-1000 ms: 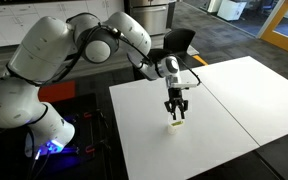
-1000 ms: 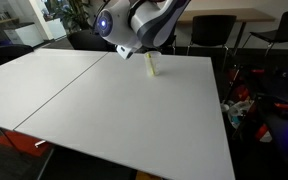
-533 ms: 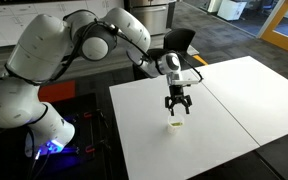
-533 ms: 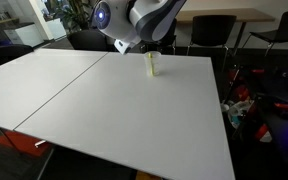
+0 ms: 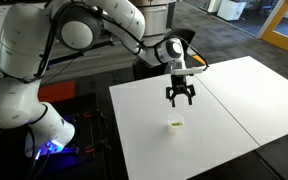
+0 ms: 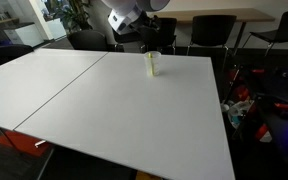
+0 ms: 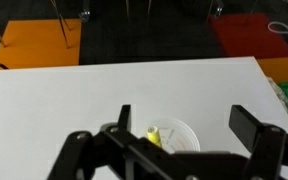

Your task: Put the yellow marker inside the clear cup then take it out of the cup

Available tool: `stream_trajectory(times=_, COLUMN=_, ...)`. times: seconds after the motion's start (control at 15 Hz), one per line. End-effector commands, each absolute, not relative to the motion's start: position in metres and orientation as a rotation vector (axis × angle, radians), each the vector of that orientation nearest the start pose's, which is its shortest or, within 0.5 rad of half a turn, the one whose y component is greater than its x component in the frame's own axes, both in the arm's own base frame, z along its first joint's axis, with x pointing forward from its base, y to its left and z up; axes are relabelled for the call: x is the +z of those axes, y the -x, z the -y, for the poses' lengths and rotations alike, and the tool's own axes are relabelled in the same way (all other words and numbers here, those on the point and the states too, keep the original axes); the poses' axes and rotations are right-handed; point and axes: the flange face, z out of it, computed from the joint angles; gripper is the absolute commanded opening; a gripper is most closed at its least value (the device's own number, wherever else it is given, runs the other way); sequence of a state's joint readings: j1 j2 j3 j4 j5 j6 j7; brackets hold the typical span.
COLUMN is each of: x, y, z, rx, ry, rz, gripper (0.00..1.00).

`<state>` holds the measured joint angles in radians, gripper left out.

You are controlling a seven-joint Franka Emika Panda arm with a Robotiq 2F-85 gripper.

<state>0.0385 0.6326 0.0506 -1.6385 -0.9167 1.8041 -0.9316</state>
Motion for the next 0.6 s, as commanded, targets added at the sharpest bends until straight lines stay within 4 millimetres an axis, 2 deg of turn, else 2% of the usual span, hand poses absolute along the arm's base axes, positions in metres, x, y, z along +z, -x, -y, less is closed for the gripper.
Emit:
stream_trajectory(times=0.0, x=0.275, y=-0.639, z=0.010, rx=-0.733, ry=-1.979, rz=-1.655, gripper=1.00)
stream_trajectory(times=0.27, x=0.302, y=-0.632, z=0.010, rx=-0.505, ry=-2.171, rz=-1.631, gripper=1.00)
stream_trajectory(times=0.53, x=0.330, y=-0.620, z=0.010, rx=-0.370, ry=-2.405, rz=-1.493, gripper=1.00)
